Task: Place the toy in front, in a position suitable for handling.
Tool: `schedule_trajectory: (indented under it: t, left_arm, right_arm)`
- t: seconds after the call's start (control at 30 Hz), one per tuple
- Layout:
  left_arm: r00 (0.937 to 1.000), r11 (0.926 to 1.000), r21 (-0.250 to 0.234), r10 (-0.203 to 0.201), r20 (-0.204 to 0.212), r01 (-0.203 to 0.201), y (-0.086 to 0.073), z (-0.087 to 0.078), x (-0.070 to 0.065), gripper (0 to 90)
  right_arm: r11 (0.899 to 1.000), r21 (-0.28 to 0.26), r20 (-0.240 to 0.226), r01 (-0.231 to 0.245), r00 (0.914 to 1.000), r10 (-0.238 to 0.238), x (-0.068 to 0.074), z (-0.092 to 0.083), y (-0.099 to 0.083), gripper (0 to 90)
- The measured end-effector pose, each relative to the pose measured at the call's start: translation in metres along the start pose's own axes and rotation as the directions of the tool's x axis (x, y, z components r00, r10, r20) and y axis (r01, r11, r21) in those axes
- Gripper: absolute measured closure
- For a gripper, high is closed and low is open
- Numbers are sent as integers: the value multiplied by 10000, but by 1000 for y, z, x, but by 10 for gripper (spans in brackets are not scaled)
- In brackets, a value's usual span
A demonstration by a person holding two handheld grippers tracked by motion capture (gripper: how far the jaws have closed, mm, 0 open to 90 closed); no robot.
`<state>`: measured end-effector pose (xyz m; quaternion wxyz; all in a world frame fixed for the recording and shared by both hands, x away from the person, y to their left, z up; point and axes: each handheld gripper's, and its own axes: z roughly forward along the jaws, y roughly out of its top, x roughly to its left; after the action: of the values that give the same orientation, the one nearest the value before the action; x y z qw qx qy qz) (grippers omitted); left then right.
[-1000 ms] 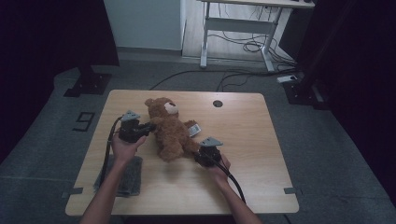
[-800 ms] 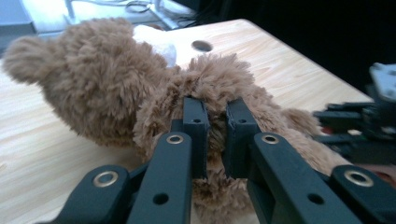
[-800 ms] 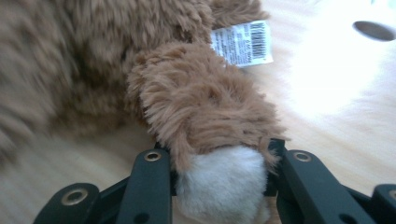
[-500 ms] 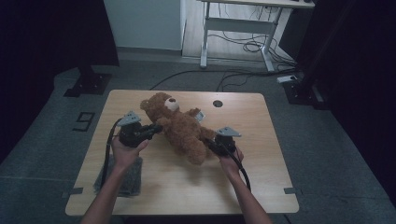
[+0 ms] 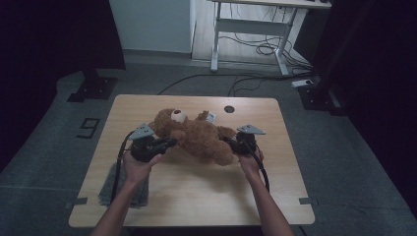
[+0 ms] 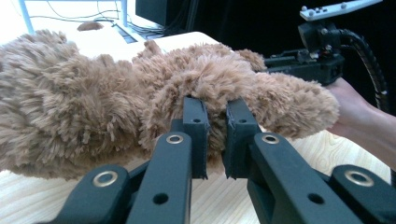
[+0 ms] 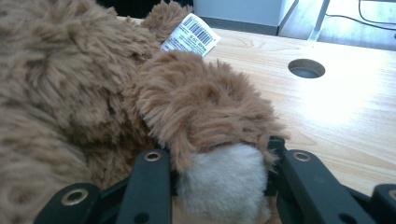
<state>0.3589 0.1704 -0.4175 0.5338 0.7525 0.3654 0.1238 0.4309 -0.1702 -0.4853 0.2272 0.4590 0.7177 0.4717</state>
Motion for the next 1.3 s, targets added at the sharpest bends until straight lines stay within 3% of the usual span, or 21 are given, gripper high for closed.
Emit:
schedule_trajectory:
  t: [0.3,0.43,0.77,0.93,1.03,1.1,1.2,1.23,1.3]
  left_arm:
    - [9995,9995,318,-4,328,-6,-13,14,-14,811]
    - [9991,9984,538,-201,380,180,-22,24,-14,810]
    - [9965,9951,908,-458,703,393,-40,43,-20,805]
    - [9944,9942,850,-722,777,656,-43,44,-16,801]
    - [9932,9935,800,-877,769,815,-44,43,-14,797]
    - [9938,9930,839,-885,679,827,-45,43,-14,795]
    - [9926,9924,833,-972,722,911,-46,45,-13,793]
    - [9926,9924,833,-972,722,911,-46,45,-13,793]
    - [9917,9919,815,-1037,766,975,-47,46,-13,791]
  right_arm:
    - [9998,173,-49,107,9999,-106,-21,4,9,654]
    - [9992,306,30,273,9996,-275,-27,7,10,651]
    - [9919,1240,80,272,9996,-284,-46,26,-3,600]
    - [9910,1286,129,-374,9993,360,-55,30,-8,468]
    - [9910,1086,485,-787,9961,738,-58,27,-10,333]
    - [9868,892,805,-1350,9885,1280,-65,22,-8,315]
    - [9775,288,549,-2089,9768,2071,-77,5,-3,309]
    - [9775,288,549,-2089,9768,2071,-77,5,-3,309]
    - [9818,44,226,-1897,9816,1895,-76,-15,2,303]
